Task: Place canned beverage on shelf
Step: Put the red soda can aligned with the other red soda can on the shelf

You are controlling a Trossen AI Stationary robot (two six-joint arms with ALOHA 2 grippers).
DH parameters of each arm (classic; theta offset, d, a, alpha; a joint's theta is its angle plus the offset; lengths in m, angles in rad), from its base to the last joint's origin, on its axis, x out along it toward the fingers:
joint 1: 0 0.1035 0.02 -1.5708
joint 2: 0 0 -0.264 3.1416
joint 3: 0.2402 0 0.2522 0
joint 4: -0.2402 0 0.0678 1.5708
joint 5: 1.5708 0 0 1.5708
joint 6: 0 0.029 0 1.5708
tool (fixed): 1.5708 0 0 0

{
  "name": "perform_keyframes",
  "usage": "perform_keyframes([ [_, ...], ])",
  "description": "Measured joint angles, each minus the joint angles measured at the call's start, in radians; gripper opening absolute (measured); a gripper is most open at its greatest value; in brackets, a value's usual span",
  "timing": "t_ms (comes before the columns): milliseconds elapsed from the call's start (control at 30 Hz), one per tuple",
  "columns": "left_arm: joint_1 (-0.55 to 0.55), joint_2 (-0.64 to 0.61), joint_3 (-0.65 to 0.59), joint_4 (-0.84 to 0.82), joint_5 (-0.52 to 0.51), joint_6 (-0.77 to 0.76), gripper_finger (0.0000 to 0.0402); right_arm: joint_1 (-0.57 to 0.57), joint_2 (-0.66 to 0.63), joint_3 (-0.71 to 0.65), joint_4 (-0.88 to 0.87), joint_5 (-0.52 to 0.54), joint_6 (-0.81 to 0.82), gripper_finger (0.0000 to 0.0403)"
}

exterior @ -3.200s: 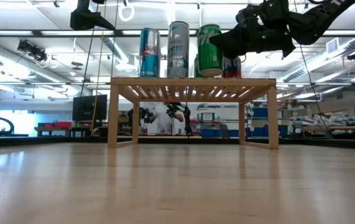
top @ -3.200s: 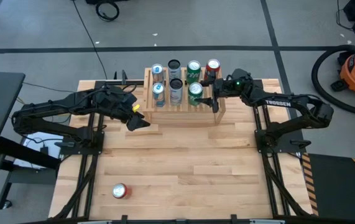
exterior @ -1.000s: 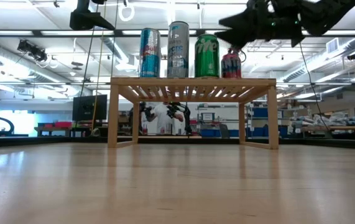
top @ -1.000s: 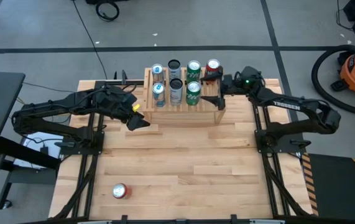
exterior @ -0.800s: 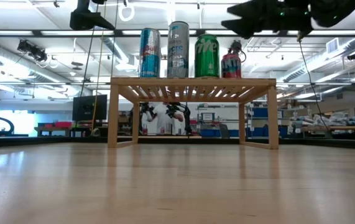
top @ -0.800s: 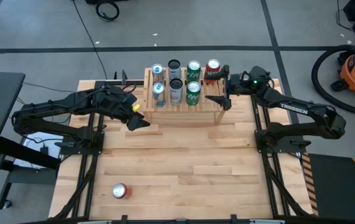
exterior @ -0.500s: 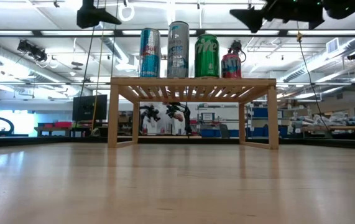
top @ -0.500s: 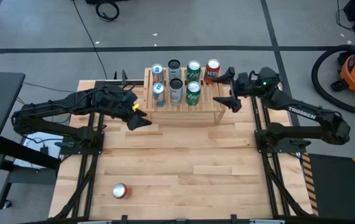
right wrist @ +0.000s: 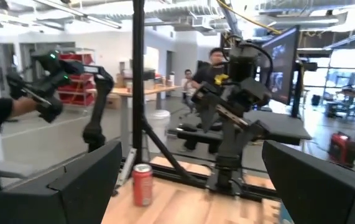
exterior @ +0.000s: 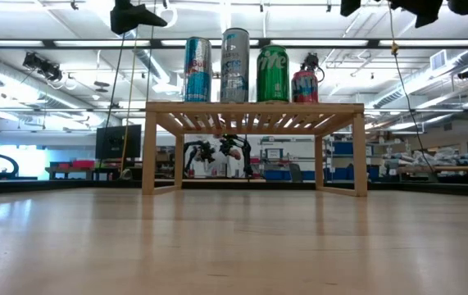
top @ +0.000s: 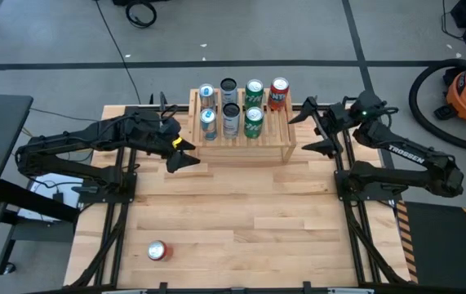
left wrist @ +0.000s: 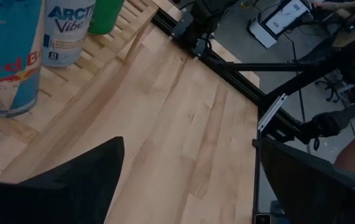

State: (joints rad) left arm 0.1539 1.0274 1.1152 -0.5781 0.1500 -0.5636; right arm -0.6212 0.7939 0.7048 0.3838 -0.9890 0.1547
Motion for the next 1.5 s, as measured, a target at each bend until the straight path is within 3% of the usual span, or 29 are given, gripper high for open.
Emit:
perform_keyframes([
  [467,0.000,0.000,0.000,0.060,0.005,-0.020,0.0373,0.013,0.015,0.000,-0.020,0.005,0.196,0.0398],
  [767,-0.002,0.011,0.000,0.066,0.187,0.040,0.0373,0.162,0.015,0.000,-0.019,0.105,0.205,0.0398],
  [933,-0.018,0.032,0.002,0.143,0.399,0.152,0.0373,0.292,0.015,0.000,-0.018,0.128,0.204,0.0398],
  [1033,-0.051,0.044,-0.001,0.193,0.477,0.213,0.0373,0.382,0.015,0.000,-0.011,0.228,0.173,0.0398],
  [1233,-0.129,0.072,0.001,0.101,0.460,0.239,0.0373,0.522,0.033,0.000,-0.017,0.406,0.129,0.0398],
  [1500,-0.252,0.087,-0.001,-0.072,0.371,0.219,0.0373,0.642,0.105,0.000,-0.019,0.545,0.122,0.0398],
])
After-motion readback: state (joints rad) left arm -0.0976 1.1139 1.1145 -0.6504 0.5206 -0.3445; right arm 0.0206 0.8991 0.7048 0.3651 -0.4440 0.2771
